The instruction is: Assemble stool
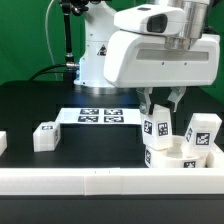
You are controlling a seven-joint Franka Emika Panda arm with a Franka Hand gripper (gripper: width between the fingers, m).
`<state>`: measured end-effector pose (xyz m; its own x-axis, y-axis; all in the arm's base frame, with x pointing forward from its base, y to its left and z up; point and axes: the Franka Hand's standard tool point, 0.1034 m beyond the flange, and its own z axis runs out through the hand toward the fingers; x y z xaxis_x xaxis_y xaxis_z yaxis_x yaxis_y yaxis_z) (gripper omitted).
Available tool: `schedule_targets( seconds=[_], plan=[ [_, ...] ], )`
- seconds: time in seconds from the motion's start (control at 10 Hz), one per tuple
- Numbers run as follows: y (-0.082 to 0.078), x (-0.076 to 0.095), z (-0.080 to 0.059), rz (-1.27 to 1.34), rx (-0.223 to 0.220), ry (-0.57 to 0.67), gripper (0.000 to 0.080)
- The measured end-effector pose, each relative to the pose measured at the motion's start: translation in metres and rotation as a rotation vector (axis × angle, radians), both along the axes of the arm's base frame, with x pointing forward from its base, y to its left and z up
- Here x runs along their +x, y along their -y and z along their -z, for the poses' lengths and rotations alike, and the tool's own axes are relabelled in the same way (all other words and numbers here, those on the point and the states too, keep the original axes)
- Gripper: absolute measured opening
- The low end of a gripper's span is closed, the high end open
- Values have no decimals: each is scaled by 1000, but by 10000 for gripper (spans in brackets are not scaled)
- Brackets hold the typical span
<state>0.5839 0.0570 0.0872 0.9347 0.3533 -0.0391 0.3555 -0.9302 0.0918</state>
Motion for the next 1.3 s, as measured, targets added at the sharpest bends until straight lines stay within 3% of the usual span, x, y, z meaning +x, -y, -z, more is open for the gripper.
schedule_targets(
  seconds=[0.2, 1.0, 1.3],
  plan=[
    [-2, 0, 0, 231, 13, 22, 334],
    [-6, 0, 1, 722, 39, 60, 334],
    [-5, 1, 2, 1040, 87, 64, 334]
  ],
)
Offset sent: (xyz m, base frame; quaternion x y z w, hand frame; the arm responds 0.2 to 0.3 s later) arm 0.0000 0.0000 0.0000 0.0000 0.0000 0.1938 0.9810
